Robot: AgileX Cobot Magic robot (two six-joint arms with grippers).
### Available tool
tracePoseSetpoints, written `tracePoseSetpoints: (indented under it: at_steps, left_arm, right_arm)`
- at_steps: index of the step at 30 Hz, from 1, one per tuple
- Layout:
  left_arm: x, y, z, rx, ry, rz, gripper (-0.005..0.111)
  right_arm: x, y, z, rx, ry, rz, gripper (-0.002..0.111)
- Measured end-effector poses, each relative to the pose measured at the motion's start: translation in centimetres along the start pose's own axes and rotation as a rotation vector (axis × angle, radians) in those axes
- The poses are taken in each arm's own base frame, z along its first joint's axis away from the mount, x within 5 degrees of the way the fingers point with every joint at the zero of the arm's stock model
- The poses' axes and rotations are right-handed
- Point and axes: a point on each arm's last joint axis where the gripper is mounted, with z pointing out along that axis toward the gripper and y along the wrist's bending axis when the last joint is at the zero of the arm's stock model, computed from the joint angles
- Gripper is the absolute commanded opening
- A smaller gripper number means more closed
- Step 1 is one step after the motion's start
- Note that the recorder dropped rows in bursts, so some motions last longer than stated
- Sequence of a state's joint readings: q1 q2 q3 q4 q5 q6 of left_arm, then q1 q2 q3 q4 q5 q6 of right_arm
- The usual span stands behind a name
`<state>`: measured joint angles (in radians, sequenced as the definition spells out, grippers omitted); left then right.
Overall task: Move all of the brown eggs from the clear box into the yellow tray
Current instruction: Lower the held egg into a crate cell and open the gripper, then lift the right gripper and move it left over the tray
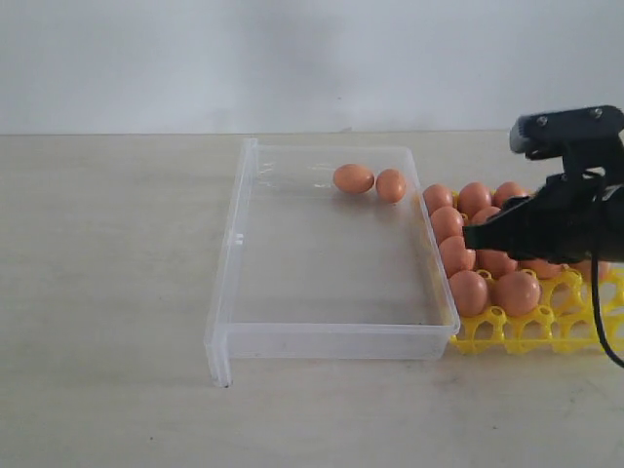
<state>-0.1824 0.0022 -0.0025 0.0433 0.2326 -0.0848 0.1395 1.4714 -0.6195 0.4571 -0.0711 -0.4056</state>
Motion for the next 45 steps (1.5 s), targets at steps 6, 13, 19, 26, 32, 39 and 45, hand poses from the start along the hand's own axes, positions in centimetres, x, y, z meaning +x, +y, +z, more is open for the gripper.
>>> tracePoseSetpoints:
  at_steps: [6,13,19,26,32,39,45]
  left_arm:
    - [0.0,0.0,0.0,0.000,0.000,0.000,0.004]
    - [0.0,0.0,0.0,0.000,0.000,0.000,0.004]
    - [0.0,0.0,0.0,0.000,0.000,0.000,0.004]
    - [0.0,0.0,0.0,0.000,0.000,0.000,0.004]
    - [0.0,0.0,0.0,0.000,0.000,0.000,0.004]
    - [0.0,0.0,0.0,0.000,0.000,0.000,0.004]
    - [0.0,0.0,0.0,0.000,0.000,0.000,0.004]
  right_arm:
    - [-8.8,5.5,-5.6,-0.250,-0.132,-0.045,0.007]
    - [-12.4,10.8,-1.8,-0.392,0.092,-0.251,0.000]
    - [-11.2,11.1,2.7,-0.348,0.374,-0.388,0.000]
    - [-10.7,11.5,3.3,-0.066,0.592,-0.689,0.000]
    - [-11.7,13.7,2.5,0.111,0.459,-0.916,0.000]
    - [-12.5,15.8,5.1,-0.002,0.209,-0.706,0.000]
    - [-9.6,12.2,10.9,-0.008,0.396,-0.328,0.000]
